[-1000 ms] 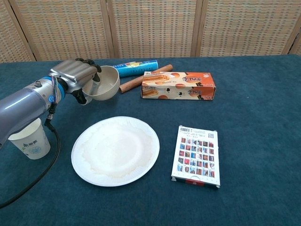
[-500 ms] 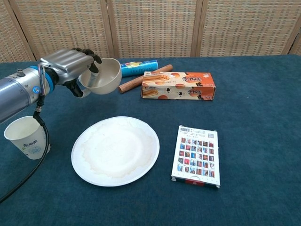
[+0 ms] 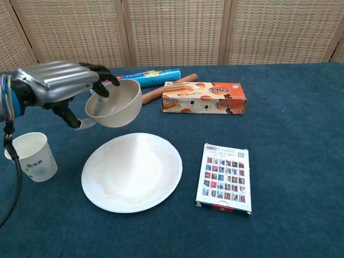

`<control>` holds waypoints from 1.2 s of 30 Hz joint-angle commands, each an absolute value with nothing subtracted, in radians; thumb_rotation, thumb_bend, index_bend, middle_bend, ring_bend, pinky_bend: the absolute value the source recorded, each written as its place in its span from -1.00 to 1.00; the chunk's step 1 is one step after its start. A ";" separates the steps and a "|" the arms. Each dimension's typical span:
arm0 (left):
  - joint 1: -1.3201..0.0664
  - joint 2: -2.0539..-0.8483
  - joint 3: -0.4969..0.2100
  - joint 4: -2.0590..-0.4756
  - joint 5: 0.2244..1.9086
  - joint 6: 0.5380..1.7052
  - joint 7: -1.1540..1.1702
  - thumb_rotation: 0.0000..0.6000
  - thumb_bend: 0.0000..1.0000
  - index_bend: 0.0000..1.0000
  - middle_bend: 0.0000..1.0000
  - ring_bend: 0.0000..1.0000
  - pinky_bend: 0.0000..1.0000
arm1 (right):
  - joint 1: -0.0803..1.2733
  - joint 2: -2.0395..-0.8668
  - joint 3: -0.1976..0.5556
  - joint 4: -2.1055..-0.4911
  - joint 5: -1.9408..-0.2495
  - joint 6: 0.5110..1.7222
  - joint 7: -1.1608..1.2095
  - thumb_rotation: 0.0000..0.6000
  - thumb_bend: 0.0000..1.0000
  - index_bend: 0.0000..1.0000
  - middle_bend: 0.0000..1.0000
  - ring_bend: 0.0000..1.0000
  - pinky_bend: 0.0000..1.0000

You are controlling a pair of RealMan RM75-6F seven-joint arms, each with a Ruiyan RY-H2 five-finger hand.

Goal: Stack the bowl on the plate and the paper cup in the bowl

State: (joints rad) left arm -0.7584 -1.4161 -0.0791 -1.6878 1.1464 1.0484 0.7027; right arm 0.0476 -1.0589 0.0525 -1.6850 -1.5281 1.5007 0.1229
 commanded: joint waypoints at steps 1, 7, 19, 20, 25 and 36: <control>-0.744 -1.386 -0.028 -1.742 1.166 1.029 0.736 1.00 -0.26 0.33 -0.72 -1.00 -0.88 | 0.045 -1.056 0.054 -1.687 -1.529 1.507 0.125 1.00 -0.71 -1.00 -1.00 -1.00 -1.00; -0.753 -1.393 -0.011 -1.768 1.137 1.010 0.782 1.00 -0.26 0.33 -0.72 -1.00 -0.88 | 0.039 -1.052 0.054 -1.692 -1.535 1.521 0.128 1.00 -0.71 -1.00 -1.00 -1.00 -1.00; -0.786 -1.465 -0.015 -1.777 1.097 1.004 0.856 1.00 -0.26 0.33 -0.72 -1.00 -0.88 | 0.033 -1.045 0.058 -1.688 -1.536 1.535 0.154 1.00 -0.71 -1.00 -1.00 -1.00 -1.00; -0.788 -1.469 -0.012 -1.779 1.095 1.004 0.865 1.00 -0.26 0.33 -0.72 -1.00 -0.88 | 0.032 -1.045 0.058 -1.687 -1.536 1.537 0.156 1.00 -0.71 -1.00 -1.00 -1.00 -1.00; -0.795 -1.477 0.003 -1.788 1.076 1.004 0.902 1.00 -0.26 0.33 -0.72 -1.00 -0.88 | 0.029 -1.042 0.060 -1.685 -1.536 1.543 0.168 1.00 -0.71 -1.00 -1.00 -1.00 -1.00; -0.809 -1.477 0.023 -1.803 1.019 1.013 0.956 1.00 -0.26 0.33 -0.73 -1.00 -0.88 | 0.027 -1.040 0.060 -1.687 -1.540 1.547 0.169 1.00 -0.71 -1.00 -1.00 -1.00 -1.00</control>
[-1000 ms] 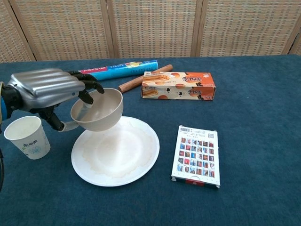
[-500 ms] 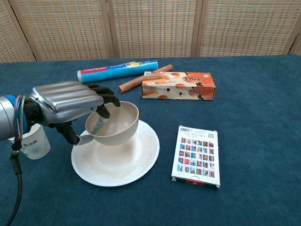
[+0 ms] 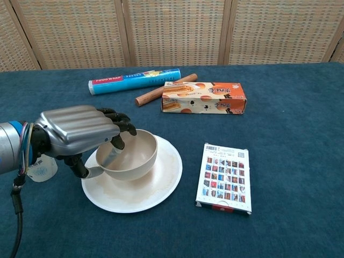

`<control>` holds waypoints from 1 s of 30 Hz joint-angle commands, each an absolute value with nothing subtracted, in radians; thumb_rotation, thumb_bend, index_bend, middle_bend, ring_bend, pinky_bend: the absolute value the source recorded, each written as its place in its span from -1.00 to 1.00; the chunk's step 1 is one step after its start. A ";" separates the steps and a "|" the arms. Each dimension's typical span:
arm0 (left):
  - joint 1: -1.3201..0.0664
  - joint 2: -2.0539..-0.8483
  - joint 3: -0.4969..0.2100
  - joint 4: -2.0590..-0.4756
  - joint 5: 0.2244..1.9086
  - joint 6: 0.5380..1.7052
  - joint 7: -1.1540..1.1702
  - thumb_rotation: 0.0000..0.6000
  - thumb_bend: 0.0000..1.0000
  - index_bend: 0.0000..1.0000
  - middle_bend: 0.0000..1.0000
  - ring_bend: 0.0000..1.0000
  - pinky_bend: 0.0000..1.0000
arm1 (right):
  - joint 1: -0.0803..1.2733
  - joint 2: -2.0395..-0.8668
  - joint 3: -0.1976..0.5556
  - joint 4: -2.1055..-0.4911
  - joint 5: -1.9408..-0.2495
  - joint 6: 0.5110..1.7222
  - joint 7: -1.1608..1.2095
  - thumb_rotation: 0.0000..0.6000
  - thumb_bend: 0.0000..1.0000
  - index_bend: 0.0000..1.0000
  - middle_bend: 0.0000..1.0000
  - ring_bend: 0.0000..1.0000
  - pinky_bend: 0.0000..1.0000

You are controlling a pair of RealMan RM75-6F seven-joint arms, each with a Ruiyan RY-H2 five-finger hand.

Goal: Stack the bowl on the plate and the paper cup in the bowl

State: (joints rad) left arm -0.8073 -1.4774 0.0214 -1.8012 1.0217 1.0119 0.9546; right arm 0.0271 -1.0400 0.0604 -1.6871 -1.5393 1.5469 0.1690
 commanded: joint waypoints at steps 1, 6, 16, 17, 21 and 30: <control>-0.810 -1.477 0.024 -1.803 1.017 1.014 0.958 1.00 -0.26 0.33 -0.73 -1.00 -0.88 | 0.027 -1.040 0.060 -1.688 -1.540 1.547 0.169 1.00 -0.71 -1.00 -1.00 -1.00 -1.00; -0.815 -1.486 0.026 -1.797 1.008 1.016 0.956 1.00 -0.26 0.33 -0.74 -1.00 -0.88 | 0.028 -1.040 0.060 -1.688 -1.541 1.546 0.168 1.00 -0.71 -1.00 -1.00 -1.00 -1.00; -0.829 -1.496 0.040 -1.788 0.982 1.020 0.983 1.00 -0.26 0.33 -0.78 -1.00 -0.90 | 0.026 -1.039 0.062 -1.687 -1.540 1.550 0.173 1.00 -0.71 -1.00 -1.00 -1.00 -1.00; -0.830 -1.496 0.041 -1.788 0.981 1.021 0.986 1.00 -0.26 0.33 -0.79 -1.00 -0.91 | 0.025 -1.039 0.062 -1.687 -1.540 1.550 0.173 1.00 -0.71 -1.00 -1.00 -1.00 -1.00; -0.835 -1.497 0.044 -1.791 0.964 1.026 0.995 1.00 -0.26 0.30 -0.84 -1.00 -0.93 | 0.025 -1.040 0.063 -1.687 -1.540 1.550 0.173 1.00 -0.71 -1.00 -1.00 -1.00 -1.00; -0.837 -1.495 0.048 -1.791 0.963 1.034 0.981 1.00 -0.29 -0.14 -0.99 -1.00 -0.98 | 0.024 -1.040 0.063 -1.686 -1.540 1.551 0.173 1.00 -0.71 -1.00 -1.00 -1.00 -1.00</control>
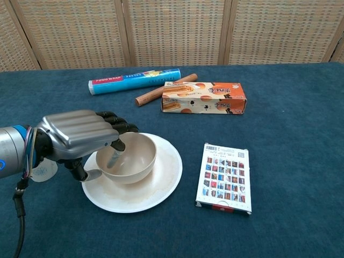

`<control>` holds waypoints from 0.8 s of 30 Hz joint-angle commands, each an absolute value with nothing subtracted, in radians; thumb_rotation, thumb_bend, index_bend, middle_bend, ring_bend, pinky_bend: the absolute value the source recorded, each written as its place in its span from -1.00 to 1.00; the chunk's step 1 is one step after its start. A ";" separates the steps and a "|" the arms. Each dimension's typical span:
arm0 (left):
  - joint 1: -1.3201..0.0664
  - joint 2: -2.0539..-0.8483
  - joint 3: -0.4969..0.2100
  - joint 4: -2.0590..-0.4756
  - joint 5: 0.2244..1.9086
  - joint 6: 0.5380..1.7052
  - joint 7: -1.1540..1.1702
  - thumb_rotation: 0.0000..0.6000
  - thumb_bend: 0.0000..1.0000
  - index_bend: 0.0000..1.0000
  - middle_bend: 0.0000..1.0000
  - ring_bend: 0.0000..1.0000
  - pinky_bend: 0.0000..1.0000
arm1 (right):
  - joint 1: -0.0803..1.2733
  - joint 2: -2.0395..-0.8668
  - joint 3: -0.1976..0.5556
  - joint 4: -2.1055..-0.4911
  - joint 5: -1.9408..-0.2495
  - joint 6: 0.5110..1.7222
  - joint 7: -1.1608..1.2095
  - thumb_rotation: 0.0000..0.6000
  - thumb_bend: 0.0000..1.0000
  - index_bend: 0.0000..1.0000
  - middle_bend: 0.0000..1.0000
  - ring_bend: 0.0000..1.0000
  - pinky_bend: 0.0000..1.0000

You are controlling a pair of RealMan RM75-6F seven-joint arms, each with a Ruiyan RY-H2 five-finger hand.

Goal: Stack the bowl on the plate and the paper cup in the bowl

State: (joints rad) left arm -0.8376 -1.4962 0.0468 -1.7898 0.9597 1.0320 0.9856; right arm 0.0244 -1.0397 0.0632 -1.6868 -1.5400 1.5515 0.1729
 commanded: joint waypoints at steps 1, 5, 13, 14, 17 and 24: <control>-0.837 -1.494 0.048 -1.791 0.967 1.035 0.977 1.00 -0.31 -0.18 -0.99 -1.00 -0.98 | 0.025 -1.040 0.063 -1.686 -1.541 1.551 0.172 1.00 -0.71 -1.00 -1.00 -1.00 -1.00; -0.833 -1.482 0.046 -1.800 0.990 1.043 0.949 1.00 -0.38 -0.31 -1.00 -1.00 -0.98 | 0.026 -1.041 0.063 -1.687 -1.542 1.549 0.169 1.00 -0.71 -1.00 -1.00 -1.00 -1.00; -0.790 -1.383 0.032 -1.897 1.099 1.115 0.836 1.00 -0.38 -0.31 -1.00 -1.00 -0.99 | 0.025 -1.041 0.064 -1.683 -1.538 1.549 0.172 1.00 -0.71 -1.00 -1.00 -1.00 -1.00; -0.781 -1.364 0.030 -1.913 1.119 1.129 0.817 1.00 -0.38 -0.31 -1.00 -1.00 -1.00 | 0.025 -1.041 0.064 -1.684 -1.539 1.549 0.170 1.00 -0.71 -1.00 -1.00 -1.00 -1.00; -0.744 -1.298 0.030 -1.954 1.178 1.179 0.750 1.00 -0.38 -0.31 -1.00 -1.00 -1.00 | 0.026 -1.041 0.064 -1.686 -1.540 1.548 0.164 1.00 -0.71 -1.00 -1.00 -1.00 -1.00; -0.641 -1.172 0.084 -1.983 1.306 1.273 0.644 1.00 -0.39 -0.31 -1.00 -1.00 -1.00 | 0.026 -1.043 0.062 -1.692 -1.542 1.548 0.147 1.00 -0.71 -1.00 -1.00 -1.00 -1.00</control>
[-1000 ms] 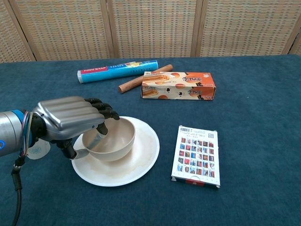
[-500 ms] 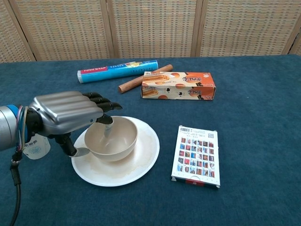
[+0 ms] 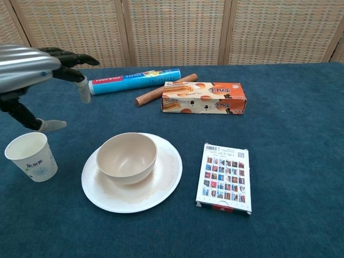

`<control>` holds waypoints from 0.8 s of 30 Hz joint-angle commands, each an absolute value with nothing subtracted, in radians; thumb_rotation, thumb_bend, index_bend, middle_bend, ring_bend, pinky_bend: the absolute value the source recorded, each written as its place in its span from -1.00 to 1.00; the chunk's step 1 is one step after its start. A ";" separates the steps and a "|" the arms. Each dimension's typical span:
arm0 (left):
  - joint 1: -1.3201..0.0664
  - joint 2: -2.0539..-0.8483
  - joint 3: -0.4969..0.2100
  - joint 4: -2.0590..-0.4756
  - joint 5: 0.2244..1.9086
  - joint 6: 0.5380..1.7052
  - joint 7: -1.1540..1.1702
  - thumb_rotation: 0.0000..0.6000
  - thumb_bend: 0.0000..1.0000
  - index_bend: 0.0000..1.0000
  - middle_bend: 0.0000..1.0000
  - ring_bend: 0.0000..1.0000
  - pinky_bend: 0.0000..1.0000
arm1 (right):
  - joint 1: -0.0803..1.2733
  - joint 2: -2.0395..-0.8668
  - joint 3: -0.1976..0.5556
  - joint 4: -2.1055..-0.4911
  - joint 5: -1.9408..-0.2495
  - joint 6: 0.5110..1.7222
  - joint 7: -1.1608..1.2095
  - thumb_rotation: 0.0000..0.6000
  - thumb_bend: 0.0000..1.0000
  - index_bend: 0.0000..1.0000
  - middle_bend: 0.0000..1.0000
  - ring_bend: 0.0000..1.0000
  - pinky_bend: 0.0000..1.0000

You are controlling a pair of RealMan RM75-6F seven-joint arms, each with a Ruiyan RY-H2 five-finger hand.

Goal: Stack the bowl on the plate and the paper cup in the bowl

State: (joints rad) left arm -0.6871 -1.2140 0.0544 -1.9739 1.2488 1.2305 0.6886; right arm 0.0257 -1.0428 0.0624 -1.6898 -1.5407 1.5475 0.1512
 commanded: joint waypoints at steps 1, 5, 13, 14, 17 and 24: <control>-0.622 -1.158 0.097 -1.979 1.327 1.289 0.629 1.00 -0.39 -0.31 -1.00 -1.00 -1.00 | 0.026 -1.044 0.062 -1.693 -1.543 1.548 0.141 1.00 -0.71 -1.00 -1.00 -1.00 -1.00; -0.552 -1.123 0.140 -1.951 1.412 1.345 0.564 1.00 -0.39 -0.31 -1.00 -1.00 -1.00 | 0.027 -1.047 0.059 -1.699 -1.544 1.544 0.123 1.00 -0.71 -1.00 -1.00 -1.00 -1.00; -0.454 -1.123 0.182 -1.854 1.523 1.406 0.477 1.00 -0.39 -0.25 -1.00 -1.00 -1.00 | 0.030 -1.052 0.057 -1.706 -1.549 1.541 0.097 1.00 -0.71 -1.00 -1.00 -1.00 -1.00; -0.446 -1.126 0.183 -1.844 1.526 1.406 0.468 1.00 -0.39 -0.24 -1.00 -1.00 -1.00 | 0.029 -1.052 0.057 -1.707 -1.549 1.541 0.096 1.00 -0.71 -1.00 -1.00 -1.00 -1.00; -0.425 -1.141 0.180 -1.801 1.520 1.390 0.442 1.00 -0.39 -0.23 -1.00 -1.00 -1.00 | 0.029 -1.052 0.056 -1.710 -1.552 1.544 0.093 1.00 -0.71 -1.00 -1.00 -1.00 -1.00; -0.417 -1.180 0.142 -1.731 1.475 1.327 0.430 1.00 -0.39 -0.19 -1.00 -1.00 -1.00 | 0.028 -1.050 0.057 -1.710 -1.549 1.544 0.096 1.00 -0.71 -1.00 -1.00 -1.00 -1.00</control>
